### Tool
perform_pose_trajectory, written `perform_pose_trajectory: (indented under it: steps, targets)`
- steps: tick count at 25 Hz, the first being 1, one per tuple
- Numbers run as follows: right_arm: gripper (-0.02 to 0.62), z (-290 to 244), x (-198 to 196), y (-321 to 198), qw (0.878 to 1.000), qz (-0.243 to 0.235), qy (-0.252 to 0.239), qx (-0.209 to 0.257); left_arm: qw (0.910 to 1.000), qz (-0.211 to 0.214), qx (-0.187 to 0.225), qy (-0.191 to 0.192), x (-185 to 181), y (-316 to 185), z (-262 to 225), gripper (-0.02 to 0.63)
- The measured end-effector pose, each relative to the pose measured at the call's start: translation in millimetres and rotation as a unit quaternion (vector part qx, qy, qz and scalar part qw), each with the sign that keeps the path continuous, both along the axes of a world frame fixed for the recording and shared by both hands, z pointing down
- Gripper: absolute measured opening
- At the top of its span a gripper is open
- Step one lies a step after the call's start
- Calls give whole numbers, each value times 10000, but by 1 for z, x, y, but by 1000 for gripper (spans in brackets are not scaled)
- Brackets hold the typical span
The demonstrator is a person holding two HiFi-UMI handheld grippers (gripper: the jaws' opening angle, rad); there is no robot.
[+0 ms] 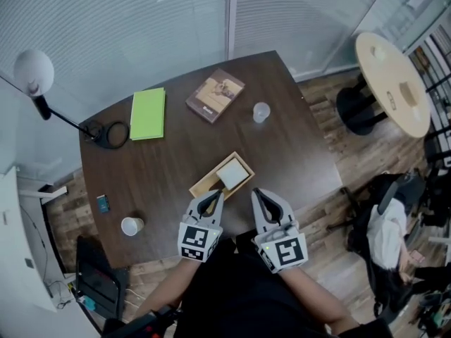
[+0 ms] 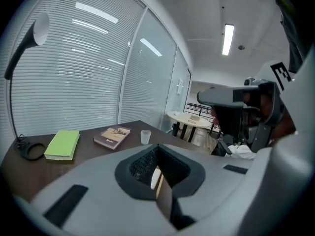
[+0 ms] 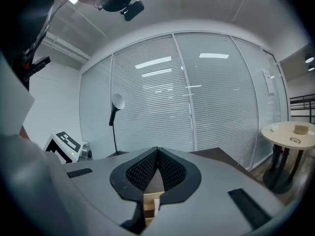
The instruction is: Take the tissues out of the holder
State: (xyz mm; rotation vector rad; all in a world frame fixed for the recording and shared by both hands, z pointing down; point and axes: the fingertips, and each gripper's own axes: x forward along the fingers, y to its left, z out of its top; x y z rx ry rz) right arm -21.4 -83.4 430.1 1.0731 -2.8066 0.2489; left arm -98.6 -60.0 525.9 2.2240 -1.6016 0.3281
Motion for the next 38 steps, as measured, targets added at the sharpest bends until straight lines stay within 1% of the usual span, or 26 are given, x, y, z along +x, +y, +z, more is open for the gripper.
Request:
perform_pose_trajectory:
  steps: [4, 6, 9, 11, 13, 16, 19, 20, 22, 24, 25, 30, 34, 37, 38]
  targets:
    - [9, -3, 10, -29, 9999, 40, -137, -10, 9991, 136, -275, -281, 3, -19, 24, -2]
    - [9, -10, 15, -44, 9995, 122, -262, 106, 9981, 201, -421, -395, 4, -27, 34, -2]
    - [9, -19, 17, -56, 9990, 120, -324, 288, 9971, 215, -584, -442, 5, -32, 43, -2]
    - [9, -17, 15, -62, 9991, 56, -318, 286, 9968, 154, -655, -435, 4, -35, 48, -2]
    - [9, -14, 12, -68, 9990, 19, -352, 259, 9959, 186, -736, -501, 6, -39, 54, -2]
    - [9, -12, 11, -76, 9990, -13, -385, 244, 9934, 345, -916, -590, 10, -44, 65, 30]
    - [9, -9, 11, -87, 9990, -23, -406, 158, 9914, 400, -1085, -609, 10, -48, 75, 55]
    - [9, -8, 12, -90, 9991, -6, -414, 131, 9906, 418, -1157, -595, 11, -49, 78, 76]
    - [9, -7, 15, -97, 9992, 43, -396, 95, 9890, 454, -1329, -473, 13, -53, 83, 110]
    - [9, -6, 17, -102, 9992, 58, -396, 87, 9869, 484, -1503, -323, 15, -57, 89, 129]
    - [9, -5, 17, -104, 9991, 50, -402, 84, 9856, 516, -1578, -316, 15, -59, 92, 159]
    - [9, -3, 19, -110, 9990, 38, -436, 44, 9786, 737, -1864, -463, 17, -65, 107, 233]
    - [9, -1, 23, -115, 9990, 89, -435, -3, 9677, 1064, -2144, -786, 20, -67, 126, 255]
    - [9, 2, 26, -116, 9990, 121, -418, -38, 9620, 1170, -2266, -981, 20, -72, 134, 263]
    - [9, 3, 28, -117, 9991, 135, -406, -52, 9606, 1172, -2319, -988, 21, -74, 136, 288]
